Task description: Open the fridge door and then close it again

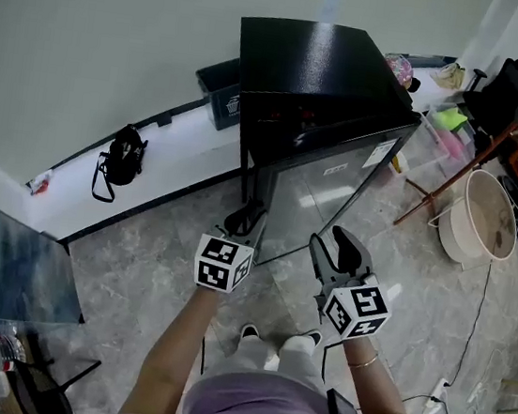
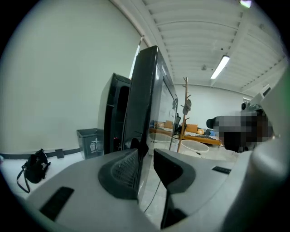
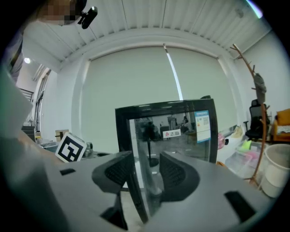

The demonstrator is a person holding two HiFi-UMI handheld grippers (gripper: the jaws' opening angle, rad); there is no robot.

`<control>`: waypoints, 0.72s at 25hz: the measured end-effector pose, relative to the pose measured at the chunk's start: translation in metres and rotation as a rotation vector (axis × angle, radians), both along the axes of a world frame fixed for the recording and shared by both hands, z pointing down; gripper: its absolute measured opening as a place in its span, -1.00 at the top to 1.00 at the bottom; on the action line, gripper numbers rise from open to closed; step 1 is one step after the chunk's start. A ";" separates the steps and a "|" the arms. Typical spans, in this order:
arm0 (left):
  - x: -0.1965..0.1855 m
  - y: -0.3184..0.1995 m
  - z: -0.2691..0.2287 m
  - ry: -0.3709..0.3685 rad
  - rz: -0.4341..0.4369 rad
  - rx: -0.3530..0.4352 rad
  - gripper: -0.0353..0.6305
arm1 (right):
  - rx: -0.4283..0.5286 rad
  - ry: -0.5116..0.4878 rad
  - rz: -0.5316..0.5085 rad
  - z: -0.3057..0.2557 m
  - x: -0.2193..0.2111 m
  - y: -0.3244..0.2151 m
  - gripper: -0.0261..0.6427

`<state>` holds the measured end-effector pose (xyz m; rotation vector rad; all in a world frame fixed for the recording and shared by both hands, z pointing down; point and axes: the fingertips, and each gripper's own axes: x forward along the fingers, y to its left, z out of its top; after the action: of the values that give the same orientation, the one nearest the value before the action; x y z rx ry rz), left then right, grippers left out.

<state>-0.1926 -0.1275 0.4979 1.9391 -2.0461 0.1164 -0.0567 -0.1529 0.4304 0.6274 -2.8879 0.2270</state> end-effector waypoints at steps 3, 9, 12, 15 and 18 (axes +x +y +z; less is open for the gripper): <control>-0.009 -0.005 0.000 -0.011 -0.009 -0.005 0.62 | -0.015 -0.001 0.020 0.004 0.003 -0.007 0.39; -0.022 -0.015 0.000 -0.017 -0.024 -0.014 0.62 | -0.043 -0.009 0.027 0.009 0.001 -0.016 0.39; -0.030 -0.020 0.000 -0.020 -0.038 -0.016 0.63 | -0.058 -0.010 0.010 0.014 -0.004 -0.019 0.40; -0.037 -0.025 0.001 -0.019 -0.045 -0.020 0.62 | -0.062 -0.004 -0.012 0.017 -0.009 -0.024 0.40; -0.044 -0.032 0.001 -0.019 -0.038 -0.021 0.62 | -0.075 -0.006 -0.019 0.020 -0.015 -0.032 0.41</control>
<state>-0.2368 -0.1592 0.4994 1.8924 -2.0841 0.1477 -0.0713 -0.1853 0.4502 0.5873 -2.8740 0.3340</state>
